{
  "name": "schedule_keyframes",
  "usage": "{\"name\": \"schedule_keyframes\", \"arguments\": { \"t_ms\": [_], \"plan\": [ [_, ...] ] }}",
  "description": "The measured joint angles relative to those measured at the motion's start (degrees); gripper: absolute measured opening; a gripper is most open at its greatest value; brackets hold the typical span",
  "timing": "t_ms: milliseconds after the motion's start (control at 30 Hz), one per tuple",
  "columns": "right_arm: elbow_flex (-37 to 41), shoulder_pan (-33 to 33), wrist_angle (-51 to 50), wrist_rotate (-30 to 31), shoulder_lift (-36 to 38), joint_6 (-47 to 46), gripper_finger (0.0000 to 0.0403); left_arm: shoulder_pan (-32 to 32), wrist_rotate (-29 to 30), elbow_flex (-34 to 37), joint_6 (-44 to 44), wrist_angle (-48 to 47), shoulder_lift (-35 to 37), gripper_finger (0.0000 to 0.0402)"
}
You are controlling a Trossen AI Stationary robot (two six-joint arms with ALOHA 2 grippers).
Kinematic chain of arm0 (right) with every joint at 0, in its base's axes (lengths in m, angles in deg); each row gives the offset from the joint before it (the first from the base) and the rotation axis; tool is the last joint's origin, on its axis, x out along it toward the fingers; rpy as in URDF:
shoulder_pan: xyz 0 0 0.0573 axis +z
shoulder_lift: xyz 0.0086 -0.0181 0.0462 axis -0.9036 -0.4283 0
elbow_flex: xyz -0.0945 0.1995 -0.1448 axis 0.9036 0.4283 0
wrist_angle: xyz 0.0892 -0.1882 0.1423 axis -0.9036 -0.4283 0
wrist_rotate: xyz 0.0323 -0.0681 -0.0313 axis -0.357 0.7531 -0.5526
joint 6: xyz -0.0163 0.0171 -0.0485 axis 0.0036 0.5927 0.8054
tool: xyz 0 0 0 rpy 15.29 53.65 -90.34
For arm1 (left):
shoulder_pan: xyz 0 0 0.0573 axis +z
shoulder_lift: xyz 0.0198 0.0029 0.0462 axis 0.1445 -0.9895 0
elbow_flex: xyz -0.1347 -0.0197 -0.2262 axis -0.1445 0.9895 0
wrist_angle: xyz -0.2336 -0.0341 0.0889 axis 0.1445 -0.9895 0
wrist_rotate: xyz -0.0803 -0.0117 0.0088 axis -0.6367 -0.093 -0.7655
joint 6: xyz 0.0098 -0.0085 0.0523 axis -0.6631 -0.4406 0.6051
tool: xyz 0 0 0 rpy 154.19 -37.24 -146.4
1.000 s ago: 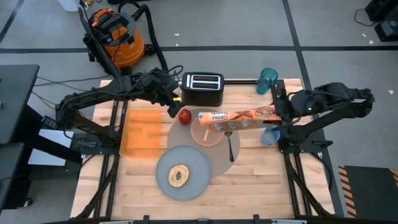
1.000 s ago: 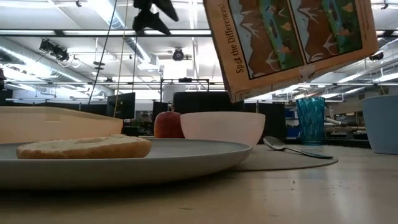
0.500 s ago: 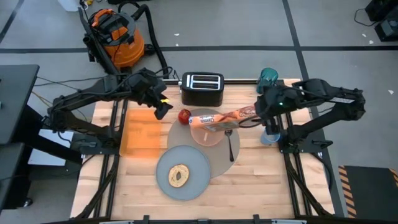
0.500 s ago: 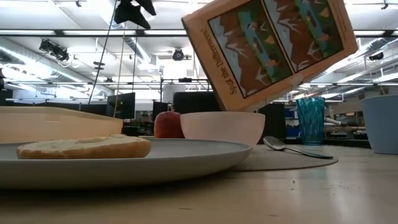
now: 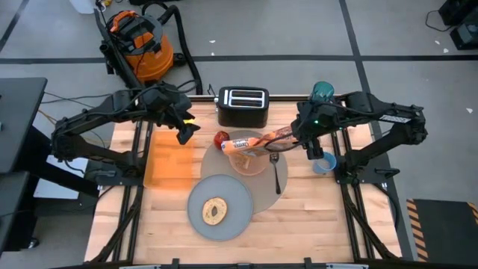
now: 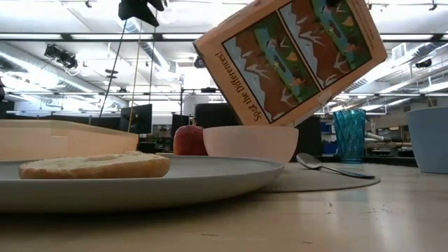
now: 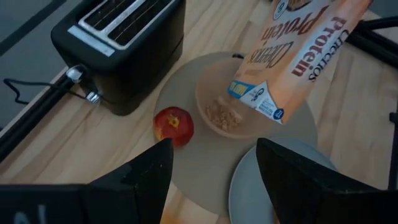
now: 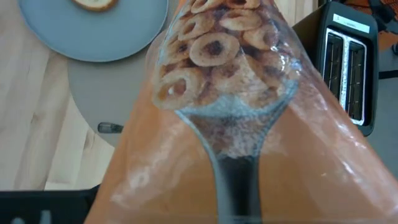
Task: Arrange a breakfast setting
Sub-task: Pour the cereal from the cereal box into the orange bowl
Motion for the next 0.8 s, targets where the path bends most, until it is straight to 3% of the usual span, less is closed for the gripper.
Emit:
{"name": "schedule_keyframes", "arguments": {
  "t_ms": [800],
  "plan": [
    [-1.1, -0.1, -1.5, -2.4, 0.5, -2.9, 0.0222, 0.0, 1.1, 0.0, -0.8, -0.5, -0.1, 0.0237]
  ]
}}
